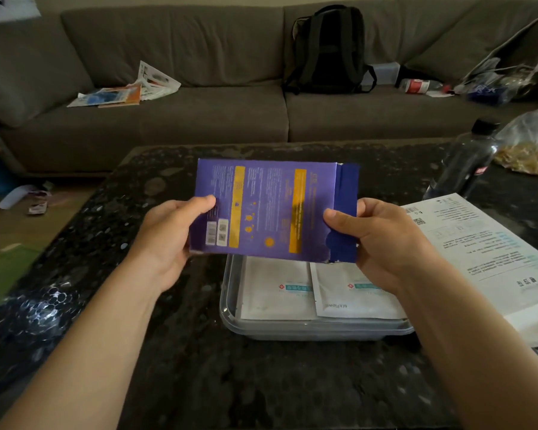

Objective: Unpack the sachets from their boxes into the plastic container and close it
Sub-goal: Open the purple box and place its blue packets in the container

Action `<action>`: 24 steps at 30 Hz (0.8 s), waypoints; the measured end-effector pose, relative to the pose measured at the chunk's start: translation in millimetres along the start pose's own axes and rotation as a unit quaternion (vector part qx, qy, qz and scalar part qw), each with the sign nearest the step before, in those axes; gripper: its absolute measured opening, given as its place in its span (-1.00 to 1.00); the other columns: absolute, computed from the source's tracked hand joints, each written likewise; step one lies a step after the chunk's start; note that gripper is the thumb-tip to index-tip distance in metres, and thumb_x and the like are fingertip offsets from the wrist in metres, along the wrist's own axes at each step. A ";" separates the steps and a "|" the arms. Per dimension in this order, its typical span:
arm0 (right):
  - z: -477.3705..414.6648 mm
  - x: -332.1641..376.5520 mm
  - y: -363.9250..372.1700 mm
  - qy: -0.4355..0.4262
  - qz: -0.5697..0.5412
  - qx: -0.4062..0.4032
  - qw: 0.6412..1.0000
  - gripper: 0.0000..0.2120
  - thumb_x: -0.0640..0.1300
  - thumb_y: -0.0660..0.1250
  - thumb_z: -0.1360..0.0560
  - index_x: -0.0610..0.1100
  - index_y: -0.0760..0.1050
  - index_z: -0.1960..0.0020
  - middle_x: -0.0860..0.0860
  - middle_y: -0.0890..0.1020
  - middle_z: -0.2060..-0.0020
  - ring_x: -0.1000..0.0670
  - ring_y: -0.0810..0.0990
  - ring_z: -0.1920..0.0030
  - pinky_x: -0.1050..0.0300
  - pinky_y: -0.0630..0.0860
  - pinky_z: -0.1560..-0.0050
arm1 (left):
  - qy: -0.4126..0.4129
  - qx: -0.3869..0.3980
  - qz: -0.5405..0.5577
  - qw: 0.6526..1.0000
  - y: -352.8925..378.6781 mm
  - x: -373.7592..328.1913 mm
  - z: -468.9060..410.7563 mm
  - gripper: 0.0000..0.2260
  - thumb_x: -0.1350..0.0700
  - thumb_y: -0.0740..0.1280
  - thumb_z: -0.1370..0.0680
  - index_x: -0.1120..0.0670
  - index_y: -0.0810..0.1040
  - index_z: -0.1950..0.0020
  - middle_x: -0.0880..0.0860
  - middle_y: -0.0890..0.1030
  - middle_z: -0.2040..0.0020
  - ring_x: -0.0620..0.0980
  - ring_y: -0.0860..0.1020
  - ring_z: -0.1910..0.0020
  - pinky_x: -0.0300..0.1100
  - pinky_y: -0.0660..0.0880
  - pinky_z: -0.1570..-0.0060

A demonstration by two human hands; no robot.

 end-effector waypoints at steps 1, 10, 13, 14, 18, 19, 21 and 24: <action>-0.6 0.5 -0.9 0.002 0.017 0.002 1.000 -0.76 -0.25 0.49 -0.42 -0.15 0.40 0.20 -0.17 0.73 0.06 -0.15 0.74 0.07 -0.07 0.67 0.14 | -0.014 0.022 -0.014 1.000 1.2 -1.9 3.1 -0.53 -0.12 0.54 -0.47 0.16 0.62 -0.23 0.15 0.76 -0.04 0.11 0.75 0.03 0.20 0.63 -0.14; 1.8 2.4 5.0 0.027 0.021 0.042 0.999 -0.49 -0.09 0.43 -0.47 -0.36 0.43 -0.29 -0.14 0.73 0.00 -0.10 0.74 0.04 -0.01 0.65 0.16 | -0.017 -0.039 -0.039 0.998 10.7 -1.1 15.7 -0.64 -0.25 0.41 -0.57 0.03 0.69 -0.08 0.01 0.78 0.13 0.01 0.77 0.18 0.08 0.68 0.01; 2.0 5.7 2.8 0.019 -0.002 0.051 0.999 -0.66 -0.10 0.36 -0.55 -0.22 0.50 -0.28 -0.13 0.72 -0.04 -0.11 0.73 -0.02 -0.03 0.67 0.11 | -0.023 -0.047 -0.040 0.998 3.2 -4.4 13.9 -0.66 -0.23 0.41 -0.58 0.03 0.69 -0.07 0.01 0.78 0.13 0.01 0.76 0.21 0.00 0.66 0.11; 2.3 7.3 2.1 0.014 -0.002 0.047 0.999 -0.70 -0.10 0.34 -0.57 -0.18 0.52 -0.26 -0.11 0.73 -0.03 -0.10 0.73 -0.01 -0.03 0.68 0.10 | -0.023 -0.049 -0.042 0.998 0.8 -5.1 13.2 -0.67 -0.23 0.40 -0.58 0.02 0.69 -0.05 0.02 0.78 0.13 0.01 0.76 0.21 -0.01 0.65 0.12; 2.2 11.3 -1.3 -0.007 0.020 0.025 0.999 -0.75 -0.08 0.33 -0.58 -0.11 0.52 -0.24 -0.08 0.73 -0.04 -0.07 0.73 -0.02 -0.10 0.67 -0.04 | -0.026 -0.061 -0.045 0.997 -6.1 -6.5 9.7 -0.68 -0.23 0.41 -0.58 0.01 0.69 -0.06 0.01 0.78 0.12 0.01 0.76 0.21 0.00 0.66 0.09; 2.3 11.5 -1.7 -0.010 0.028 0.027 0.999 -0.74 -0.08 0.34 -0.58 -0.09 0.51 -0.25 -0.07 0.72 -0.05 -0.07 0.73 -0.03 -0.12 0.66 -0.05 | -0.026 -0.063 -0.047 0.997 -6.8 -6.6 9.3 -0.67 -0.24 0.41 -0.58 0.01 0.69 -0.08 0.00 0.78 0.13 0.01 0.76 0.22 0.00 0.66 0.09; 3.2 12.5 -2.4 -0.014 0.040 0.040 0.998 -0.72 -0.13 0.36 -0.56 -0.08 0.51 -0.26 -0.06 0.72 -0.05 -0.07 0.73 -0.02 -0.12 0.67 -0.02 | -0.025 -0.067 -0.052 0.996 -7.9 -6.0 8.6 -0.65 -0.25 0.41 -0.57 0.02 0.68 -0.08 -0.01 0.78 0.14 0.00 0.76 0.22 0.01 0.66 0.08; 3.2 13.6 -4.3 -0.022 0.056 0.058 0.997 -0.71 -0.21 0.38 -0.53 -0.10 0.53 -0.24 -0.07 0.73 -0.02 -0.10 0.73 -0.02 -0.15 0.66 -0.03 | -0.024 -0.068 -0.063 0.995 -8.7 -4.9 7.8 -0.64 -0.26 0.40 -0.57 0.01 0.68 -0.09 -0.01 0.78 0.14 0.00 0.76 0.20 0.07 0.67 0.01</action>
Point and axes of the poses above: each hand's wrist, its own z-axis away from the middle knuckle, its own y-axis out of the palm, x = y × z, the point moved 2 cm from there along -z, towards the middle knuckle
